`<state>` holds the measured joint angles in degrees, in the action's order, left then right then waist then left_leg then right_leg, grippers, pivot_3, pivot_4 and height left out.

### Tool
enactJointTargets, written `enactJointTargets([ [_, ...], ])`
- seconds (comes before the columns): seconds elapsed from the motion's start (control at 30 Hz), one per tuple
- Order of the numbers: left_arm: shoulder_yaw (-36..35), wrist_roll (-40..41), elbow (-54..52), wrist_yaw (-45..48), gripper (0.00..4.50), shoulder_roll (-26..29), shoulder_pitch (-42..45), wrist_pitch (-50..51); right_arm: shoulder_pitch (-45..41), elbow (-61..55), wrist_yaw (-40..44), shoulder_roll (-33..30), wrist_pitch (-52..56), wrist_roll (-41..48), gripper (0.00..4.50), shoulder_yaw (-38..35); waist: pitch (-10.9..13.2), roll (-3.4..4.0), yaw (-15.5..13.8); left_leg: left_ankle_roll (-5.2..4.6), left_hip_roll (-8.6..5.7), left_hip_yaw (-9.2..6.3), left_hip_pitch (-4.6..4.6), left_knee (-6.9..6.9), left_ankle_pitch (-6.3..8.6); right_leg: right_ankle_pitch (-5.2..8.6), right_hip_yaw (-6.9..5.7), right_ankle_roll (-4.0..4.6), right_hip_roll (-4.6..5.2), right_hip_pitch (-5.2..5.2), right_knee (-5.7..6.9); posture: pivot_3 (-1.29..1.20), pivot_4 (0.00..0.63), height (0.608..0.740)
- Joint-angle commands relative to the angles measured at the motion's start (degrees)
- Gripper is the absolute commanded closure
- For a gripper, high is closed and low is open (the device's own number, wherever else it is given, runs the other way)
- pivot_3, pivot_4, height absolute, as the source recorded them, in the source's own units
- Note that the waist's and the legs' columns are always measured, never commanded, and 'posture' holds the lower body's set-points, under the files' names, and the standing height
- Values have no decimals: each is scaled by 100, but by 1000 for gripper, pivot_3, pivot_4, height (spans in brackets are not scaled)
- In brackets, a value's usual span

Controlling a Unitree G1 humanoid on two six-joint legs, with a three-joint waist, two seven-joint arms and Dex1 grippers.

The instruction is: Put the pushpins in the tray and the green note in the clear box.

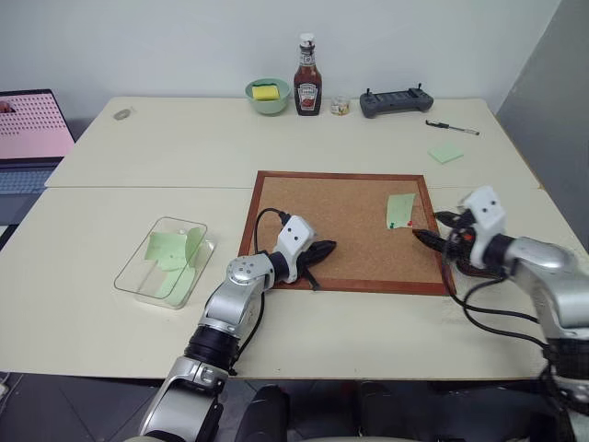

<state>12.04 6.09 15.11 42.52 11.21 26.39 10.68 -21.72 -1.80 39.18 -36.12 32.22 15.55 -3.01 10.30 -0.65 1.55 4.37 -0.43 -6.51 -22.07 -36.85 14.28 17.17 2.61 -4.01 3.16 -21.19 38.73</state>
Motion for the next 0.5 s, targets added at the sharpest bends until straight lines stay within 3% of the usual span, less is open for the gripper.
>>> enactJointTargets([
  [0.03,103,-69,-30,-64,4500,-33,-101,76,-396,611,-122,199,-493,-291,1332,157,0,0,-11,0,0,-1,-1,0,0,0,-1,0,0,0,0,0,150,740],
  [0.23,90,-56,-177,-111,4500,-4,-200,146,-670,1329,-85,300,-927,-505,1332,234,0,0,3,0,1,-1,-2,3,0,0,0,1,0,-6,1,0,150,740],
  [0.33,81,-49,-198,-119,4500,-7,-213,162,-728,1540,-87,320,-1035,-566,1785,212,0,1,18,0,1,1,-2,5,0,0,1,1,0,-9,2,0,150,740],
  [0.5,80,-37,-230,-117,4500,-2,-218,187,-704,1569,-94,342,-1069,-573,2945,184,0,1,19,0,1,1,-2,5,0,0,1,1,0,-9,2,0,150,740],
])
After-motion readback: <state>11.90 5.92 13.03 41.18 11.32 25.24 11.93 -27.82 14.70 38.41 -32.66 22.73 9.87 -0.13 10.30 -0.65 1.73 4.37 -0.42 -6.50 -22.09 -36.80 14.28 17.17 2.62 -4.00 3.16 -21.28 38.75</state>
